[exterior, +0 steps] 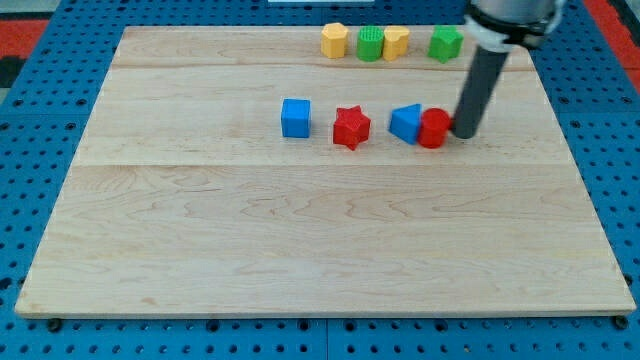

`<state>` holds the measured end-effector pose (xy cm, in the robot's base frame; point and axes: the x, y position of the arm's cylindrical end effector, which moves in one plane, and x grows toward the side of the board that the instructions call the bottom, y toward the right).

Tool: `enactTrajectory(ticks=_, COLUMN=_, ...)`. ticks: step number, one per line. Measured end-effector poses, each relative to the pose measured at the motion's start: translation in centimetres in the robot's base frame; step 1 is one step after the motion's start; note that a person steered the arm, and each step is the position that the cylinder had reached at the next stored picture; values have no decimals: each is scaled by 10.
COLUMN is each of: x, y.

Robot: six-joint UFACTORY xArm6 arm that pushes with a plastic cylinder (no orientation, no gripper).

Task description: Push the blue triangle into blue cube

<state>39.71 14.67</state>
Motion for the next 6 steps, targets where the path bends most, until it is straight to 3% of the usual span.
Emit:
enactTrajectory(ticks=2, x=-4, y=-60)
enactTrajectory(ticks=4, x=-30, y=-35)
enactTrajectory(ticks=6, x=-44, y=-79)
